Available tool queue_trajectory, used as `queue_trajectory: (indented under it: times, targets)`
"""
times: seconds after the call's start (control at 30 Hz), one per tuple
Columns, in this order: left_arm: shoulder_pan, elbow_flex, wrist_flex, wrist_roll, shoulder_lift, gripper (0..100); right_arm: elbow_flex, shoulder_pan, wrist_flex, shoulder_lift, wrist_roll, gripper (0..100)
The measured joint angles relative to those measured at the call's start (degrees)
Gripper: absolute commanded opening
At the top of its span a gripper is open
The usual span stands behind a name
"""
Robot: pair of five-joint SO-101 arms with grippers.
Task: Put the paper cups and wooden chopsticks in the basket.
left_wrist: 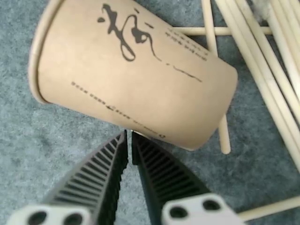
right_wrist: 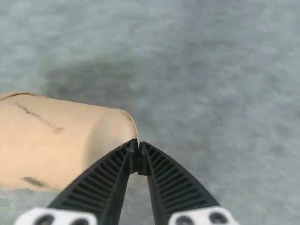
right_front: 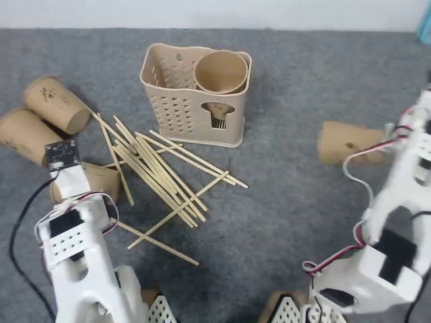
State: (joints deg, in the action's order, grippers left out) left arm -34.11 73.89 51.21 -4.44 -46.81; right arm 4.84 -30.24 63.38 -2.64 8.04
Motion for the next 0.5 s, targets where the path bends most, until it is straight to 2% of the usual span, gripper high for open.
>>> queue_trajectory:
  times: [0.13,0.27,0.4,0.5]
  targets:
    - [0.0,0.0,0.0,0.0,0.0,1,-8.3,-5.6,6.1,0.0,0.0,1.0]
    - [0.0,0.0,0.0,0.0,0.0,1,-16.4,-6.4,14.1,0.0,0.0,5.2]
    - [0.0,0.0,0.0,0.0,0.0,1,-20.9,-2.4,24.4,0.0,0.0,16.5]
    - [0.0,0.0,0.0,0.0,0.0,1,-22.1,3.3,30.7,0.0,1.5,20.7]
